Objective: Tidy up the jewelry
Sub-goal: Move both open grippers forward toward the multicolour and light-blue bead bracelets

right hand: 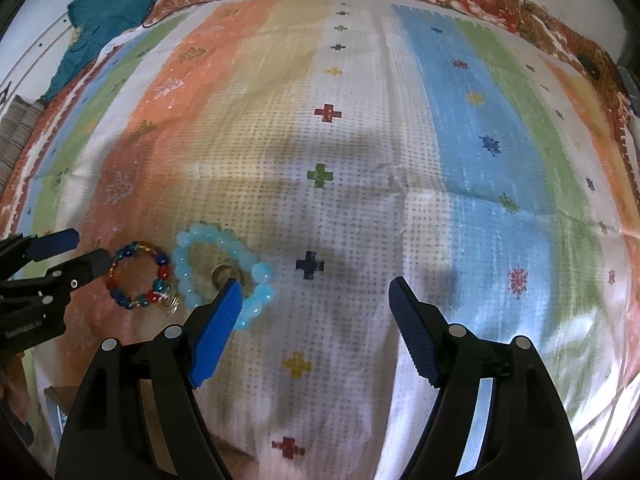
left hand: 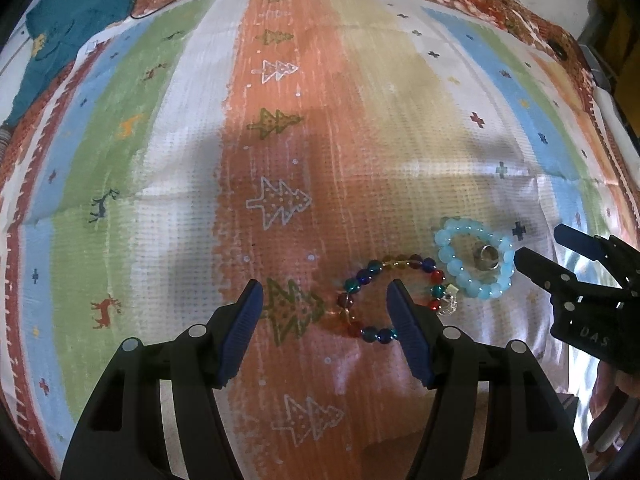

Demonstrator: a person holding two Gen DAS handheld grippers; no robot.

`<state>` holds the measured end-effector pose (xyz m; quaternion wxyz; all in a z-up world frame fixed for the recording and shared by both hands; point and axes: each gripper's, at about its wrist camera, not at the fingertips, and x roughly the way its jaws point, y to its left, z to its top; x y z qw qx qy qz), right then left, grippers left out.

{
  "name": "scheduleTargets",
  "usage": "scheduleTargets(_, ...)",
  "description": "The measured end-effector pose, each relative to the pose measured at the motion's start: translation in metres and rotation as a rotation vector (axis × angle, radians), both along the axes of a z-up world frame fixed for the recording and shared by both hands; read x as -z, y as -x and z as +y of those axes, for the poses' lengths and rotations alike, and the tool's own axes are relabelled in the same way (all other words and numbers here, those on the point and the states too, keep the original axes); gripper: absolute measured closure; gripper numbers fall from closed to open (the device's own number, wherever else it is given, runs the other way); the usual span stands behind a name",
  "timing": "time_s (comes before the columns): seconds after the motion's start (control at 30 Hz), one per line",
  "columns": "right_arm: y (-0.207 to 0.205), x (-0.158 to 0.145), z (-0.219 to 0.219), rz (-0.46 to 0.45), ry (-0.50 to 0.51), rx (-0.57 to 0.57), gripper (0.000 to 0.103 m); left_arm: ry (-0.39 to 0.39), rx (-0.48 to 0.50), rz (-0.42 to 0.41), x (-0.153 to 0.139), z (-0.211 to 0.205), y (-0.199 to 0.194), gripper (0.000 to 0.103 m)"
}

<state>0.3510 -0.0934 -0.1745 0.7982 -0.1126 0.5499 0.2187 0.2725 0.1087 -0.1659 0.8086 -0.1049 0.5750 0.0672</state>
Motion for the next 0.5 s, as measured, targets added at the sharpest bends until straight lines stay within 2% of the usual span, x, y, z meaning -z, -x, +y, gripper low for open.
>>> scheduleTargets(0.27, -0.007, 0.008, 0.008, 0.006, 0.015, -0.009, 0.027, 0.003, -0.001, 0.017, 0.011, 0.007, -0.005, 0.039)
scheduleTargets(0.5, -0.007, 0.014, 0.015, -0.012, 0.054, -0.033, 0.027, -0.027, 0.061, 0.022, 0.019, -0.002, -0.007, 0.04)
